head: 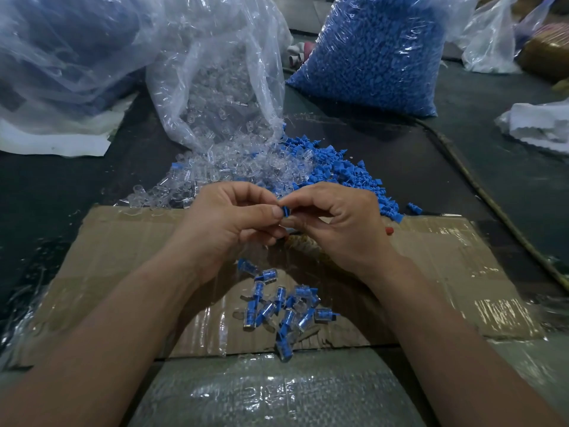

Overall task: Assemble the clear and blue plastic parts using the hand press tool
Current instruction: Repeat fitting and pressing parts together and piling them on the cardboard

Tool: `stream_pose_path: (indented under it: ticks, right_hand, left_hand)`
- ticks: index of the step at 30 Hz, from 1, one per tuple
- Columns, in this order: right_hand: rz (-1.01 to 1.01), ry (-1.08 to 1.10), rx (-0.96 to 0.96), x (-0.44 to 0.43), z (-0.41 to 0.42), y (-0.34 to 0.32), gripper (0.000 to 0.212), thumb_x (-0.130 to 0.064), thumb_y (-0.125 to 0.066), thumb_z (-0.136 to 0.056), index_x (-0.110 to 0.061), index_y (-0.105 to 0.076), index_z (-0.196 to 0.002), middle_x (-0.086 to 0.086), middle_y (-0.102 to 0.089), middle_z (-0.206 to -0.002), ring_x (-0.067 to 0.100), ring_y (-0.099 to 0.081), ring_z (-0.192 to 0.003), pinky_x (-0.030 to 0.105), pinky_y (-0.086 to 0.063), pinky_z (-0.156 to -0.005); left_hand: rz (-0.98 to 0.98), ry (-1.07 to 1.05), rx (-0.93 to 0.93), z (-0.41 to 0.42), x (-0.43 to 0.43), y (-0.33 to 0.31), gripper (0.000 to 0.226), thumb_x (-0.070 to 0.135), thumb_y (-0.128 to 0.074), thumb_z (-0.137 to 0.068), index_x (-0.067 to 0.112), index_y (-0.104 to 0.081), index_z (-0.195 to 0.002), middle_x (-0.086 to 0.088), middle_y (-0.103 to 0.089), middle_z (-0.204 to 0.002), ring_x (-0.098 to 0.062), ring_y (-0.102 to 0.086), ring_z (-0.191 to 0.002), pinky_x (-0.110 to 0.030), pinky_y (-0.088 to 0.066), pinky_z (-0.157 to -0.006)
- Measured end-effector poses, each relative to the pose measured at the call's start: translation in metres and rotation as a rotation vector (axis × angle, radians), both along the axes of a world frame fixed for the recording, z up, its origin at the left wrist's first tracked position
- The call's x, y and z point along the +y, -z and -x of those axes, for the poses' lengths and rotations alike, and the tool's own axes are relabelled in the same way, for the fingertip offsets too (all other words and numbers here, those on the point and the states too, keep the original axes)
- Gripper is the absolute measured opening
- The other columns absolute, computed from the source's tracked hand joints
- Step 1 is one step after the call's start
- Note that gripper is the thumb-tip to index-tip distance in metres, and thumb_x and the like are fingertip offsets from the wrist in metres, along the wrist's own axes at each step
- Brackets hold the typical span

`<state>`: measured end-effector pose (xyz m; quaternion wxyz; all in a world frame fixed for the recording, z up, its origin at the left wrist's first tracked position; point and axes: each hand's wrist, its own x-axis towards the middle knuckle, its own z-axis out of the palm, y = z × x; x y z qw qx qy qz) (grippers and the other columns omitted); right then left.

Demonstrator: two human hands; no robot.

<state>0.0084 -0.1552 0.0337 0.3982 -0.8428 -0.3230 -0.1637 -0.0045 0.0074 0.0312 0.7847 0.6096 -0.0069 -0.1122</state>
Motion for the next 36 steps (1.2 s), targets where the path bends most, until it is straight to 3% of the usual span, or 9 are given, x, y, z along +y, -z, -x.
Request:
stream_pose_path:
  ticks: [11, 16, 19, 23, 26, 30, 36]
  right_hand:
    - [0.049, 0.004, -0.019, -0.002, 0.002, -0.001, 0.020, -0.004, -0.072, -0.073, -0.004, -0.071, -0.092, 0.004, -0.070, -0.086, 0.008, -0.063, -0.079, 0.023, -0.053, -0.075]
    - [0.101, 0.048, 0.110, -0.004, 0.001, -0.005, 0.027, -0.019, -0.075, -0.073, -0.011, -0.069, -0.098, -0.009, -0.064, -0.085, 0.006, -0.062, -0.080, 0.022, -0.053, -0.074]
    - [0.225, 0.197, 0.311, -0.019, -0.006, -0.009, 0.033, -0.033, -0.075, -0.071, -0.022, -0.066, -0.101, -0.025, -0.054, -0.080, -0.005, -0.055, -0.082, 0.013, -0.044, -0.072]
    - [0.437, 0.267, 0.483, -0.041, -0.013, -0.015, 0.039, -0.042, -0.074, -0.067, -0.031, -0.062, -0.102, -0.029, -0.046, -0.081, -0.012, -0.044, -0.079, 0.008, -0.030, -0.065]
    - [0.609, 0.200, 0.634, -0.045, -0.011, -0.018, 0.058, -0.050, -0.076, -0.060, -0.034, -0.054, -0.112, -0.025, -0.044, -0.093, -0.003, -0.045, -0.087, 0.016, -0.035, -0.070]
    - [0.813, 0.156, 0.614, -0.042, -0.009, -0.016, 0.080, -0.056, -0.077, -0.054, -0.034, -0.043, -0.123, -0.015, -0.038, -0.107, 0.007, -0.037, -0.102, 0.028, -0.035, -0.081]
    - [0.797, 0.191, 0.538, -0.035, -0.009, -0.017, 0.058, -0.050, -0.075, -0.062, -0.033, -0.051, -0.113, -0.019, -0.041, -0.094, 0.006, -0.041, -0.090, 0.027, -0.038, -0.073]
  left_hand:
    - [-0.037, -0.013, -0.010, 0.002, -0.002, -0.001, 0.014, 0.004, -0.064, -0.057, 0.002, -0.061, -0.070, -0.009, -0.066, -0.058, -0.015, -0.064, -0.051, -0.019, -0.053, -0.049]
    - [-0.030, -0.031, -0.009, 0.001, -0.003, 0.000, 0.010, 0.006, -0.065, -0.056, 0.004, -0.062, -0.066, -0.011, -0.065, -0.058, -0.015, -0.063, -0.051, -0.019, -0.053, -0.049]
    - [0.007, -0.078, 0.007, -0.001, 0.000, 0.001, 0.013, 0.004, -0.064, -0.057, 0.003, -0.061, -0.070, -0.010, -0.064, -0.058, -0.014, -0.063, -0.051, -0.016, -0.051, -0.046]
    - [0.045, -0.121, 0.020, -0.002, 0.003, 0.003, 0.013, 0.002, -0.062, -0.059, 0.002, -0.060, -0.072, -0.010, -0.064, -0.060, -0.016, -0.065, -0.057, -0.020, -0.055, -0.052]
    - [0.039, -0.129, 0.023, -0.003, 0.002, 0.004, 0.010, -0.001, -0.060, -0.065, 0.002, -0.059, -0.074, -0.008, -0.064, -0.058, -0.016, -0.066, -0.058, -0.020, -0.055, -0.052]
    - [0.023, -0.124, 0.010, -0.004, 0.004, 0.004, 0.011, 0.001, -0.059, -0.064, 0.003, -0.058, -0.075, -0.005, -0.065, -0.057, -0.015, -0.066, -0.058, -0.019, -0.054, -0.051]
    - [0.010, -0.129, 0.010, -0.005, 0.005, 0.005, 0.007, 0.000, -0.059, -0.069, 0.004, -0.058, -0.075, -0.005, -0.066, -0.058, -0.016, -0.065, -0.058, -0.021, -0.054, -0.050]
